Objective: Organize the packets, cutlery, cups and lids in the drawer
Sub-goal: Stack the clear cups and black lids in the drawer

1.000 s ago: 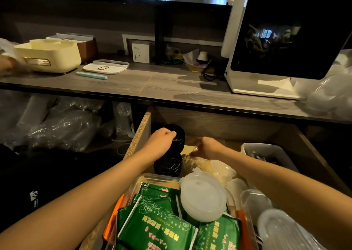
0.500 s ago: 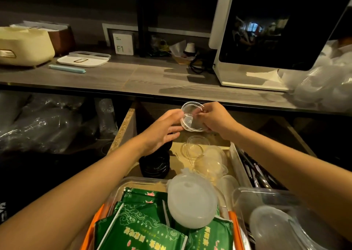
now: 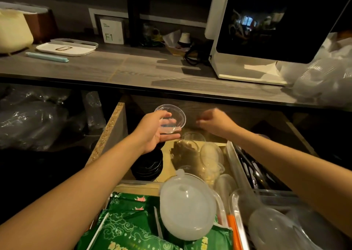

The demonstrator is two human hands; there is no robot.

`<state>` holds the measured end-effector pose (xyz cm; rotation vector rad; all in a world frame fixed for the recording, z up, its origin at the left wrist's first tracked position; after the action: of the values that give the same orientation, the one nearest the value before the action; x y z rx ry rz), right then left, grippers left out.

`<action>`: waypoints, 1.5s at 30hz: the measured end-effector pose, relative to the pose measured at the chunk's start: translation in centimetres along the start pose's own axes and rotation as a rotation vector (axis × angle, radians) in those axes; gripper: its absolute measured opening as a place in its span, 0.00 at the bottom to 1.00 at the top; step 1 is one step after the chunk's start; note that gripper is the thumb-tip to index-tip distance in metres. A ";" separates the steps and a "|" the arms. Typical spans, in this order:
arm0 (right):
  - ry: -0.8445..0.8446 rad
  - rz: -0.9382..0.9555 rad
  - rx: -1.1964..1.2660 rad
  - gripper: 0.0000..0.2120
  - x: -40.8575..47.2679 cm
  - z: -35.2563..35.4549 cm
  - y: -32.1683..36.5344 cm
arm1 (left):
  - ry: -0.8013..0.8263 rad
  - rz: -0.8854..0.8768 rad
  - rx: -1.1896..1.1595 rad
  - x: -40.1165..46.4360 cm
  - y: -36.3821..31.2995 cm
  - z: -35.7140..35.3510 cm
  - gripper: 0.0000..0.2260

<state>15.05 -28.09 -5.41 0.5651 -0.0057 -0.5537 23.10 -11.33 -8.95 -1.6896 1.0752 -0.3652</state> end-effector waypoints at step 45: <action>-0.146 0.141 0.545 0.14 -5.5 -0.3 4.1 | 0.273 0.055 0.271 -1.4 0.6 -2.9 0.11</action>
<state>12.40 -22.34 -2.76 1.0441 -0.3408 -0.4531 20.05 -12.01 -7.93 -1.3932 1.2074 -0.6892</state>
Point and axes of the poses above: each hand's wrist, its own x-axis towards the middle knuckle, its own z-axis out of the back of the hand, y = z × x, the point moved 10 cm from there along x, towards the middle knuckle, and after that the axes turned 8 degrees about y, right-handed, at the moved point
